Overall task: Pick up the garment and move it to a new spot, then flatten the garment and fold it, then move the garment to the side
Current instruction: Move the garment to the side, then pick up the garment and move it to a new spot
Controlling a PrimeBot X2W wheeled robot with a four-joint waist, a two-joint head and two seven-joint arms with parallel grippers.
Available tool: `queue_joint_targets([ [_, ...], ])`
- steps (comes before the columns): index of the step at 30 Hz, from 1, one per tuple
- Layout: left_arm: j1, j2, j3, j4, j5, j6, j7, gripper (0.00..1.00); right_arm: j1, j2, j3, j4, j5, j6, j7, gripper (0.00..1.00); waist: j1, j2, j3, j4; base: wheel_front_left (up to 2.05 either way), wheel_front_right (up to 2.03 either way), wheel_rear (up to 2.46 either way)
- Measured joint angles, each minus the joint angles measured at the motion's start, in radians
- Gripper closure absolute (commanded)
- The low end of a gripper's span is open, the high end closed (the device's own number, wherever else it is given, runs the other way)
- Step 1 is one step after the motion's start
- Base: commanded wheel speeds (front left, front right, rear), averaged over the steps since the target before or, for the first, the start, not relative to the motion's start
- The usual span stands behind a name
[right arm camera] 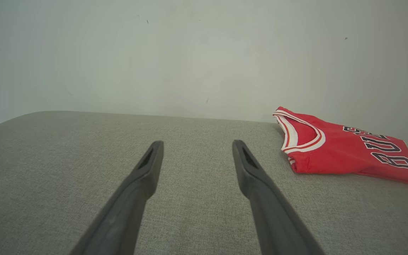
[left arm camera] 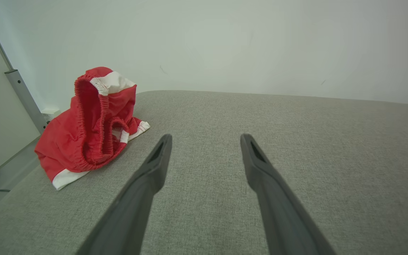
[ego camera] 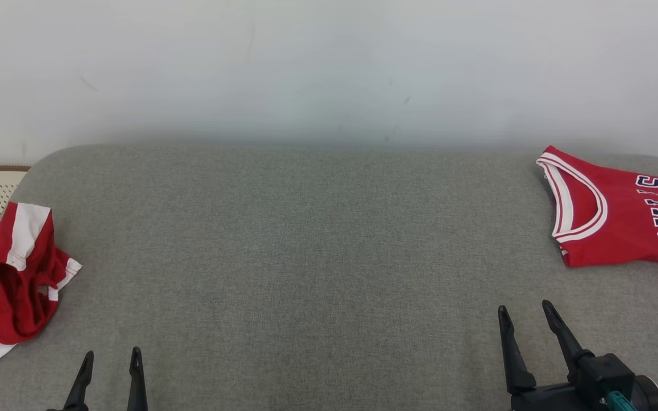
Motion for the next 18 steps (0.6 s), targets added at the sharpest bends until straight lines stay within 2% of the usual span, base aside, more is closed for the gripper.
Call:
queue_joint_targets([
  [18, -0.006, 0.021, -0.015, 0.007, -0.006, 0.008, 0.022, 0.00, 0.000, 0.002, -0.003, 0.029, -0.002, 0.000, 0.000, 0.00, 0.0000, 0.0000, -0.014, -0.010, 0.00, 0.00, 0.00],
])
